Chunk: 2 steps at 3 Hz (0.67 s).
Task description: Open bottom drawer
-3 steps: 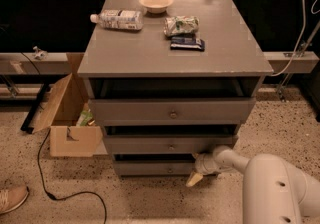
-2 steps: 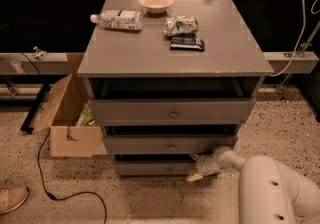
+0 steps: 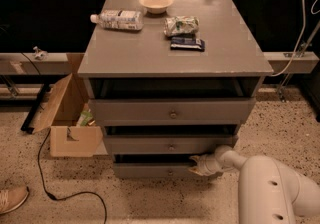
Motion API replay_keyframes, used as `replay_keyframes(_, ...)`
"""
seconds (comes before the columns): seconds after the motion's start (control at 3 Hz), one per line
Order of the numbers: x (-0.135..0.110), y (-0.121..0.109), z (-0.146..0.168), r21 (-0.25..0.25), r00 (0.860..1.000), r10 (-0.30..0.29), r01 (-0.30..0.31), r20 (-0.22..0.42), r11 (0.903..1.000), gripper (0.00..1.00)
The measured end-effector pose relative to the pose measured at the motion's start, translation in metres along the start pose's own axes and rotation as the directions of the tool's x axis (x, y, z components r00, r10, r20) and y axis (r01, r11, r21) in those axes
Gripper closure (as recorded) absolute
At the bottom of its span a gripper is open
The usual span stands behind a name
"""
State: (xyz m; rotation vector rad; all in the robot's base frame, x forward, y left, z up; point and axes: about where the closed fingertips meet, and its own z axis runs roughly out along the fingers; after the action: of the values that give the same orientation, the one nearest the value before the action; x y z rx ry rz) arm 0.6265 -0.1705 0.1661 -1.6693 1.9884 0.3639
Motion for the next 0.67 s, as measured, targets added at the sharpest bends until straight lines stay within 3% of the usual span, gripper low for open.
replay_keyframes(0.33, -0.0045, -0.0011, -0.0069, 0.0, 1.0, 0.0, 0.0, 0.0, 1.0, 0.96)
replay_keyframes(0.67, -0.0062, -0.0014, -0.0095, 0.0, 1.0, 0.0, 0.0, 0.0, 1.0, 1.0)
